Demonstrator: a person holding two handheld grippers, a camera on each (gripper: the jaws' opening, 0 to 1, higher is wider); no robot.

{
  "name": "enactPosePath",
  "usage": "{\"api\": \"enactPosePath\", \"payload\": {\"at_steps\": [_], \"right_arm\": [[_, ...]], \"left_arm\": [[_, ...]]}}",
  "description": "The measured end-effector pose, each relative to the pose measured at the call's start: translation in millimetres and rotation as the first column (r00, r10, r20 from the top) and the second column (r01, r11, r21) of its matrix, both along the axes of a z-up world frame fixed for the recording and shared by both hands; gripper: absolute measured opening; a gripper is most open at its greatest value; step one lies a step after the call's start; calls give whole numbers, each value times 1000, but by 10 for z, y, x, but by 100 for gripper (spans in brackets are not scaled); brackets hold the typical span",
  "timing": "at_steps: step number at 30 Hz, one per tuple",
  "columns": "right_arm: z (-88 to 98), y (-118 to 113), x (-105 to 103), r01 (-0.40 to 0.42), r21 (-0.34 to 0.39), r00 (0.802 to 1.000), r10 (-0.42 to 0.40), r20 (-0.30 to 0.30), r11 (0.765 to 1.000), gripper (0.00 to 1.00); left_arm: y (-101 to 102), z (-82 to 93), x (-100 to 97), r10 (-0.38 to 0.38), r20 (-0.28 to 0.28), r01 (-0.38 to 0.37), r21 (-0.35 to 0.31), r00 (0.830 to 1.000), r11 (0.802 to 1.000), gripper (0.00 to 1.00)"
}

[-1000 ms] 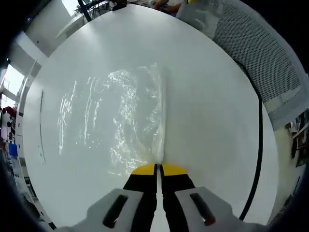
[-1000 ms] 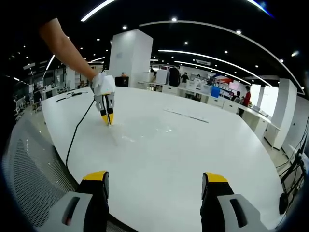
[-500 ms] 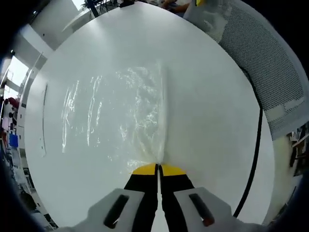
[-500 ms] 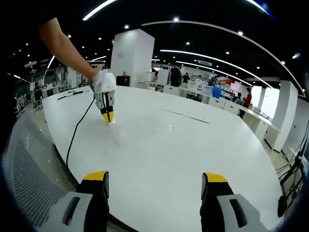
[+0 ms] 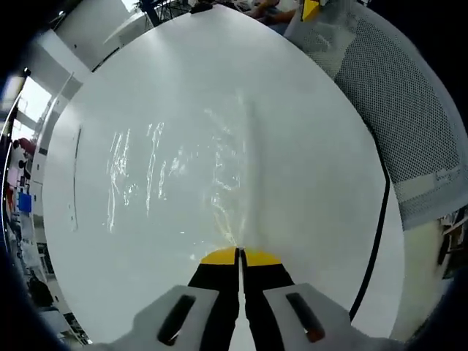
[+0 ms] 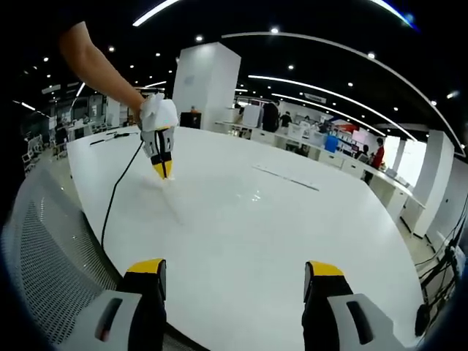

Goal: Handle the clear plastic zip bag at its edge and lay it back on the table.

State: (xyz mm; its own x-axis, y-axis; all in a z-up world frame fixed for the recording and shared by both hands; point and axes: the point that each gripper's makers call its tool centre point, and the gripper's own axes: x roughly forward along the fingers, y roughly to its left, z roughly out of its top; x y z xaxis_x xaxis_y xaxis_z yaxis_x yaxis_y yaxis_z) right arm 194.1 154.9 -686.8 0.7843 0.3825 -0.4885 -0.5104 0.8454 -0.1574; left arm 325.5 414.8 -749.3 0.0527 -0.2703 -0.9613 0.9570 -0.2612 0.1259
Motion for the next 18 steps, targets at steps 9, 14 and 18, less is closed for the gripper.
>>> {"api": "enactPosePath", "payload": {"at_steps": [9,14,18], "right_arm": [[118,53,18,-49,-24,999,50,8,998,74],[189,117,42,-91,-38,996,91,16,995,70],[257,204,56,-129,-37,991,130,20,991,65]], "left_arm": [[11,140,-156,28,4,-28,-18,1000,999,0],[16,215,-246,52,-3,-52,-28,999,998,0],[-3,276,-322,67,-13,-67,-44,998,997,0]]}}
